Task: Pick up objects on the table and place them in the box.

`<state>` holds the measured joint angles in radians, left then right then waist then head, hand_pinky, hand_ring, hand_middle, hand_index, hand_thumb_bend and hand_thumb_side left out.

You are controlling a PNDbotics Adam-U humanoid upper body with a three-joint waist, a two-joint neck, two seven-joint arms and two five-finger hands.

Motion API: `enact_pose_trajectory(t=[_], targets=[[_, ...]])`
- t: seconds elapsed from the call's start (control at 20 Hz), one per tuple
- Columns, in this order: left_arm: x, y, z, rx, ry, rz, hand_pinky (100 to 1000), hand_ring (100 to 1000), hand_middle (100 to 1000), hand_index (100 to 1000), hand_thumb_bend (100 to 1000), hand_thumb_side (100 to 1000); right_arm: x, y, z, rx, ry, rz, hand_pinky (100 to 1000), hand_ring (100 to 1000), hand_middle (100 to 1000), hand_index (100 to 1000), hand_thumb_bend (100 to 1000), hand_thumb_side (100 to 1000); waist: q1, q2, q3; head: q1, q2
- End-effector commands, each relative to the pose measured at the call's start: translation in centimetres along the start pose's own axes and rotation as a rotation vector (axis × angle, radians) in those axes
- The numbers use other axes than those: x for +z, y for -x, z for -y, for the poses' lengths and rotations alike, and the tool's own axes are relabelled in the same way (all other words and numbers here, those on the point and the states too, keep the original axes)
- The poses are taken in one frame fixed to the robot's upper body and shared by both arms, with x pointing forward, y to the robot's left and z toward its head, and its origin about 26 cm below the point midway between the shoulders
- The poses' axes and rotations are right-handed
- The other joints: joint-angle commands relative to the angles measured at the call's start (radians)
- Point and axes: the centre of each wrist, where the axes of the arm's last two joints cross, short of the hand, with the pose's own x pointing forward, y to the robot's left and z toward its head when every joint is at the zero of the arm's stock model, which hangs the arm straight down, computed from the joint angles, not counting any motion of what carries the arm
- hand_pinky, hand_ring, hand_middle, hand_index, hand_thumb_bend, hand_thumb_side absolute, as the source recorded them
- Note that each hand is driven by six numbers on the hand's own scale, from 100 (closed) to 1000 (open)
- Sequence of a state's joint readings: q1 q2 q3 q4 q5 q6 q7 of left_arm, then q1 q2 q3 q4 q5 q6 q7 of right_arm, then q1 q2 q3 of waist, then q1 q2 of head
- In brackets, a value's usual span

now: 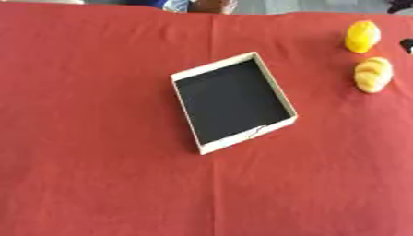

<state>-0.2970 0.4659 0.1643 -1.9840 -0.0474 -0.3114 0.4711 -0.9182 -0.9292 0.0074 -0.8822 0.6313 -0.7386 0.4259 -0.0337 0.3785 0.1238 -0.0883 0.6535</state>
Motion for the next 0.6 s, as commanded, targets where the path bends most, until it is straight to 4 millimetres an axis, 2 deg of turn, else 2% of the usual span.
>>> enact_pose_trajectory(t=[0.05, 0.3, 0.6], targets=[[-0.9, -0.6, -0.4, -0.009, 0.013, 0.038, 833, 834, 673, 814, 100, 665, 1.9, 0.6, 2.1, 0.066, -0.043, 0.029, 923, 1000, 868, 916, 129, 381, 0.001, -0.019, 0.000, 0.003, -0.008], [-0.9, -0.6, -0.4, -0.008, 0.011, 0.037, 833, 834, 673, 814, 100, 666, 2.2, 0.8, 0.8, 0.056, -0.068, 0.020, 923, 1000, 860, 917, 135, 435, 0.001, -0.017, 0.002, 0.001, -0.009], [-0.8, -0.6, -0.3, -0.001, 0.008, 0.032, 833, 835, 673, 814, 100, 670, 1.5, 0.6, -1.0, 0.044, -0.098, 0.020, 921, 1000, 848, 925, 154, 430, 0.003, -0.014, 0.005, -0.003, -0.010]])
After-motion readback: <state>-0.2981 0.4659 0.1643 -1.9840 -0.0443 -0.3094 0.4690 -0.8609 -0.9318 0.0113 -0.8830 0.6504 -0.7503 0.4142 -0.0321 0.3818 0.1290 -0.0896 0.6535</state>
